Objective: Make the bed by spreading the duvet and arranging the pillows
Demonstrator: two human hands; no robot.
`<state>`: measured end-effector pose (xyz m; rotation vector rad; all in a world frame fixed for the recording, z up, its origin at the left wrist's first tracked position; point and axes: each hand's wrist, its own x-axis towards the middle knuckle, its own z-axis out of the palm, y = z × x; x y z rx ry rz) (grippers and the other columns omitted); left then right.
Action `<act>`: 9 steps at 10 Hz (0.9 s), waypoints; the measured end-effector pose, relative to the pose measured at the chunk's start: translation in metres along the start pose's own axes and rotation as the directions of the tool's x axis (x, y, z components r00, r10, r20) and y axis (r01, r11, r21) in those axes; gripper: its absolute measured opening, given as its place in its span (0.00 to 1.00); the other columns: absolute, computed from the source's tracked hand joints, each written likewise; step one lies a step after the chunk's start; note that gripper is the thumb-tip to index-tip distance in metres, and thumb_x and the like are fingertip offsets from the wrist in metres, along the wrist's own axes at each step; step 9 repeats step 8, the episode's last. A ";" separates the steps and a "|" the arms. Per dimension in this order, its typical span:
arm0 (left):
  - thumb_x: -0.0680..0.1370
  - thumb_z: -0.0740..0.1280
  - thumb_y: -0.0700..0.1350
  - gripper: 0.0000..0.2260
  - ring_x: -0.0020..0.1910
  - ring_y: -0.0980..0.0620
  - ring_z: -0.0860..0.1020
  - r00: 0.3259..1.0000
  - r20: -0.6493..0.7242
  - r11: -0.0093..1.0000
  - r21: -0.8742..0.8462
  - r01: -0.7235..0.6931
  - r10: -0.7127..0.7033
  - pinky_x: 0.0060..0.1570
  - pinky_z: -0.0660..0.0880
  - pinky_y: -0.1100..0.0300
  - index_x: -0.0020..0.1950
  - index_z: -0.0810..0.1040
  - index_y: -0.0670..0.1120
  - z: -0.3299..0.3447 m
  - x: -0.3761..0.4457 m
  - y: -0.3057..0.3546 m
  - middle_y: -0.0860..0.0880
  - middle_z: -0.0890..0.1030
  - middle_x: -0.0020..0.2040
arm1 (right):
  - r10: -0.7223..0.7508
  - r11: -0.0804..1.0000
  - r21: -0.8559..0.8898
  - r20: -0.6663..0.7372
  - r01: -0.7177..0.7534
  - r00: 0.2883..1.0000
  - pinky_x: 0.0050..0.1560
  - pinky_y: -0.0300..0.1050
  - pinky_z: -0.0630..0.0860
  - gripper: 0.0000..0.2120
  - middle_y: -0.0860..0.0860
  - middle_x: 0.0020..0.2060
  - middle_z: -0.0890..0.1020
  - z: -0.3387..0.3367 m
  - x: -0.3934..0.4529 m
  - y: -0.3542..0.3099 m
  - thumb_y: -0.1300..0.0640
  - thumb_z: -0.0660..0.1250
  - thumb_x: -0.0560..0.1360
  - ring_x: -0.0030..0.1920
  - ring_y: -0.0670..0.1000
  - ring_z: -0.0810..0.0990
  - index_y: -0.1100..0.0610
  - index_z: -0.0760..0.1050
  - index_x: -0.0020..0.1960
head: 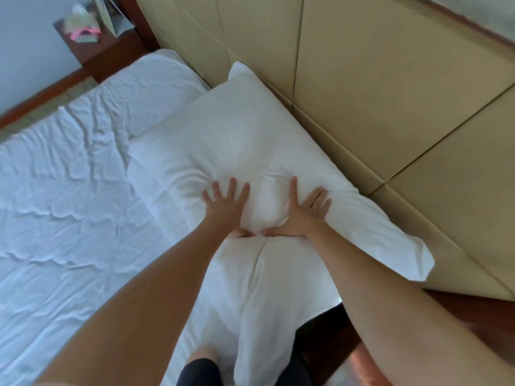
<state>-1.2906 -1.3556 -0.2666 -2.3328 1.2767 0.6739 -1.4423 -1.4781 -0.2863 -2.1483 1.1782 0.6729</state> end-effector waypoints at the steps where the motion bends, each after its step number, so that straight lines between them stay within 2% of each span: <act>1: 0.65 0.64 0.76 0.56 0.76 0.29 0.40 0.999 0.042 0.998 -0.064 0.023 -0.021 0.73 0.45 0.33 0.79 0.34 0.54 0.012 -0.019 0.007 0.43 0.36 0.80 | -0.018 1.000 0.009 -0.051 0.018 0.999 0.70 0.67 0.28 0.77 0.73 0.67 0.23 0.007 -0.006 0.001 0.18 0.68 0.45 0.69 0.67 0.20 0.42 0.13 0.66; 2: 0.67 0.58 0.78 0.54 0.76 0.31 0.37 0.996 0.079 0.988 -0.140 0.058 -0.048 0.75 0.42 0.38 0.80 0.36 0.52 0.031 -0.044 0.018 0.41 0.36 0.80 | -0.057 0.998 -0.023 -0.115 0.055 0.992 0.72 0.64 0.29 0.73 0.72 0.69 0.26 0.011 -0.015 0.002 0.17 0.64 0.50 0.72 0.67 0.23 0.43 0.15 0.69; 3: 0.68 0.57 0.78 0.53 0.77 0.33 0.38 0.993 0.109 0.981 -0.181 0.072 -0.053 0.76 0.42 0.41 0.80 0.38 0.50 0.041 -0.065 0.024 0.40 0.37 0.80 | -0.125 0.992 -0.049 -0.231 0.117 0.965 0.75 0.58 0.33 0.60 0.68 0.74 0.31 0.025 -0.037 0.013 0.17 0.54 0.61 0.76 0.63 0.29 0.44 0.22 0.74; 4: 0.67 0.57 0.78 0.54 0.78 0.34 0.41 0.994 0.107 0.986 -0.160 0.047 -0.030 0.77 0.44 0.43 0.81 0.39 0.50 0.045 -0.086 0.027 0.40 0.39 0.80 | -0.167 0.985 -0.084 -0.282 0.149 0.945 0.77 0.53 0.38 0.47 0.60 0.78 0.37 0.045 -0.066 0.030 0.23 0.47 0.71 0.78 0.56 0.35 0.45 0.30 0.78; 5: 0.73 0.57 0.73 0.44 0.78 0.35 0.50 0.992 0.121 0.992 -0.123 -0.022 0.037 0.74 0.54 0.42 0.81 0.46 0.52 0.046 -0.111 0.026 0.41 0.47 0.80 | -0.133 0.990 -0.083 -0.242 0.116 0.961 0.78 0.52 0.40 0.40 0.56 0.79 0.40 0.058 -0.106 0.040 0.29 0.44 0.77 0.79 0.55 0.39 0.47 0.35 0.80; 6: 0.80 0.59 0.61 0.27 0.73 0.42 0.66 0.992 0.090 0.989 -0.125 -0.082 0.094 0.68 0.65 0.46 0.77 0.62 0.54 0.046 -0.153 0.018 0.46 0.65 0.76 | -0.139 0.990 -0.054 -0.212 0.131 0.967 0.77 0.53 0.50 0.34 0.56 0.79 0.52 0.062 -0.157 0.039 0.38 0.49 0.81 0.79 0.56 0.51 0.53 0.47 0.80; 7: 0.81 0.60 0.49 0.16 0.62 0.44 0.77 0.993 0.008 0.984 -0.135 -0.112 0.115 0.58 0.73 0.50 0.67 0.74 0.47 0.046 -0.206 0.002 0.45 0.77 0.64 | -0.133 0.991 -0.021 -0.208 0.132 0.969 0.68 0.52 0.69 0.24 0.54 0.69 0.71 0.064 -0.213 0.033 0.46 0.57 0.81 0.69 0.57 0.70 0.55 0.66 0.73; 8: 0.77 0.60 0.43 0.08 0.37 0.48 0.82 0.983 -0.113 0.956 -0.242 -0.169 0.146 0.38 0.76 0.58 0.51 0.76 0.43 0.046 -0.255 -0.011 0.45 0.83 0.46 | -0.114 0.991 0.041 -0.283 0.131 0.952 0.58 0.49 0.76 0.14 0.52 0.58 0.79 0.070 -0.257 0.027 0.51 0.58 0.79 0.58 0.55 0.78 0.54 0.76 0.60; 9: 0.77 0.60 0.43 0.08 0.37 0.48 0.82 0.983 -0.113 0.956 -0.242 -0.169 0.146 0.38 0.76 0.58 0.51 0.76 0.43 0.046 -0.255 -0.011 0.45 0.83 0.46 | -0.114 0.991 0.041 -0.283 0.131 0.952 0.58 0.49 0.76 0.14 0.52 0.58 0.79 0.070 -0.257 0.027 0.51 0.58 0.79 0.58 0.55 0.78 0.54 0.76 0.60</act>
